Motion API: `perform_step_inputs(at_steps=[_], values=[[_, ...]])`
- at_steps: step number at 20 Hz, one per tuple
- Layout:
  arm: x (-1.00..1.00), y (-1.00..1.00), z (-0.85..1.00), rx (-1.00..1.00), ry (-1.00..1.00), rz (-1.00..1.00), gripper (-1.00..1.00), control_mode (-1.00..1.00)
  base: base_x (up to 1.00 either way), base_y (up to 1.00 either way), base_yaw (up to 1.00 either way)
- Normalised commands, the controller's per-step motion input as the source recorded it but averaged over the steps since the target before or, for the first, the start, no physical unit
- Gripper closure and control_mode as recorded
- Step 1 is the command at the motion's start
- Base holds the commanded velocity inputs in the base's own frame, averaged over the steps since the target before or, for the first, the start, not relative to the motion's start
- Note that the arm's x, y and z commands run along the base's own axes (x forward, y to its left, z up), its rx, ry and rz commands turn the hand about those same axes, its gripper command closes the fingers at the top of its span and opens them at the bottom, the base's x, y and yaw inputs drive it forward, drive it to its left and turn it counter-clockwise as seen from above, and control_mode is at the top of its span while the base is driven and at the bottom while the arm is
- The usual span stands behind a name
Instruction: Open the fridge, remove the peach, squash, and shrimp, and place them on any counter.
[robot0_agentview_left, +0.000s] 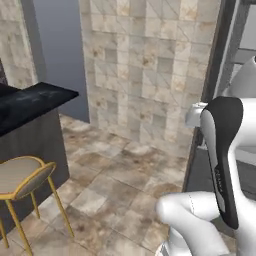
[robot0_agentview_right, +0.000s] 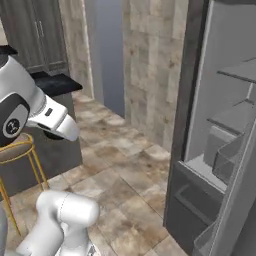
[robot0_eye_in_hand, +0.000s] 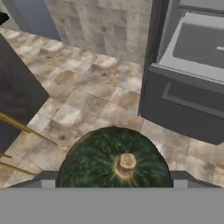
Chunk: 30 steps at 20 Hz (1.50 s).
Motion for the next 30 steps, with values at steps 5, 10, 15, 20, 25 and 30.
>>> perform_step_inputs(at_steps=[5,10,15,20,25,30], values=[[0.0,0.0,0.0,0.0,0.0,0.0,1.0,1.0,-0.06,0.0,1.0],[0.0,0.0,0.0,0.0,0.0,0.0,1.0,1.0,-0.01,0.31,0.91],[0.0,0.0,0.0,0.0,0.0,0.0,1.0,1.0,0.23,0.84,0.17],[0.0,0.0,0.0,0.0,0.0,0.0,1.0,1.0,0.68,0.69,0.23],[0.0,0.0,0.0,0.0,0.0,0.0,1.0,1.0,0.76,0.56,0.43],[0.0,0.0,0.0,0.0,0.0,0.0,1.0,1.0,0.97,0.21,0.36]])
